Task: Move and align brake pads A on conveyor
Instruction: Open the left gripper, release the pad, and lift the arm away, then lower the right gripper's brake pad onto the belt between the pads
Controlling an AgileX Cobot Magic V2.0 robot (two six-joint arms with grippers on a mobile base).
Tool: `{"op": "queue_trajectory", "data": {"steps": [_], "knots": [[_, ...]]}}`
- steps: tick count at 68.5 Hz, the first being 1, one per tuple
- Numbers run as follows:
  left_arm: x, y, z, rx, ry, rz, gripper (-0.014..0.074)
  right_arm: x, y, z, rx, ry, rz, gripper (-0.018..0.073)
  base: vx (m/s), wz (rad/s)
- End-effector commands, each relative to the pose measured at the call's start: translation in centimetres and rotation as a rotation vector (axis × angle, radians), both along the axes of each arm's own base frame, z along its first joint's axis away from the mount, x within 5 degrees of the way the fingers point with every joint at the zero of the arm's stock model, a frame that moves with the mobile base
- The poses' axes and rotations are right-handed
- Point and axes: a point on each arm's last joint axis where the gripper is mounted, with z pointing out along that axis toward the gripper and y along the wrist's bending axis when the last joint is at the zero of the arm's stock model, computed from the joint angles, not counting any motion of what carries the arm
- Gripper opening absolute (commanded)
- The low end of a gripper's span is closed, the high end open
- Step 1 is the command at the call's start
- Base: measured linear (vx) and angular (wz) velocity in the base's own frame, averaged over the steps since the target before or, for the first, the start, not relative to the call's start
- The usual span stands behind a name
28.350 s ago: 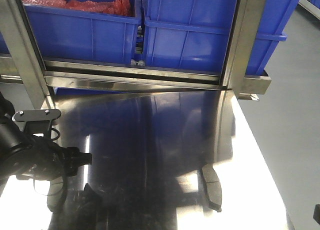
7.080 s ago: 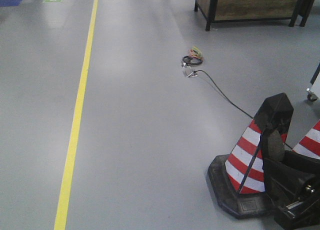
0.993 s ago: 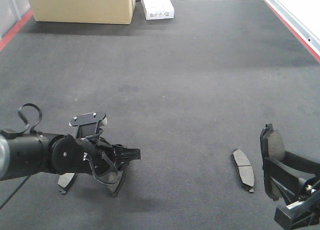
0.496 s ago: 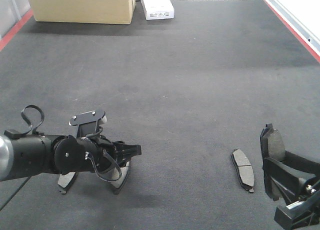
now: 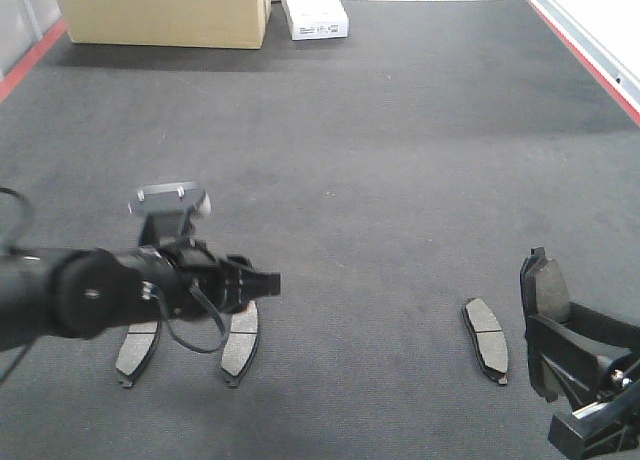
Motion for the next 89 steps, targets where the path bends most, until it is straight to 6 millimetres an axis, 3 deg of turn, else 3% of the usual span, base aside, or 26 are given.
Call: {"op": "queue_trajectory", "data": {"steps": [1, 10, 22, 40, 56, 68, 89], "knots": [[-1.1, 0.1, 4.3, -0.061, -0.156, -0.027, 0.0157, 0.1, 0.3, 1.8, 0.038, -0.106, 0.032, 0.0123, 0.0, 0.0], [-3.4, 1.2, 6.0, -0.078, -0.255, -0.048, -0.0009, 0.1, 0.3, 1.8, 0.038, -0.106, 0.032, 0.0123, 0.0, 0.0], [-7.6, 4.1, 7.2, -0.128, -0.353, -0.029, -0.0008, 0.1, 0.3, 1.8, 0.038, -0.106, 0.032, 0.0123, 0.0, 0.0], [-13.7, 8.0, 7.3, -0.205, -0.481, -0.019, -0.0008, 0.1, 0.3, 1.8, 0.039, -0.107, 0.032, 0.0123, 0.0, 0.0], [-17.8, 10.7, 7.2, -0.292, -0.62, -0.012, -0.0008, 0.1, 0.3, 1.8, 0.038, -0.106, 0.032, 0.0123, 0.0, 0.0], [-19.4, 11.6, 7.5, -0.331, -0.677, -0.017, -0.0007, 0.1, 0.3, 1.8, 0.038, -0.106, 0.032, 0.0123, 0.0, 0.0], [-19.5, 11.7, 7.5, -0.334, -0.681, -0.018, -0.0007, 0.1, 0.3, 1.8, 0.038, -0.106, 0.032, 0.0123, 0.0, 0.0]]}}
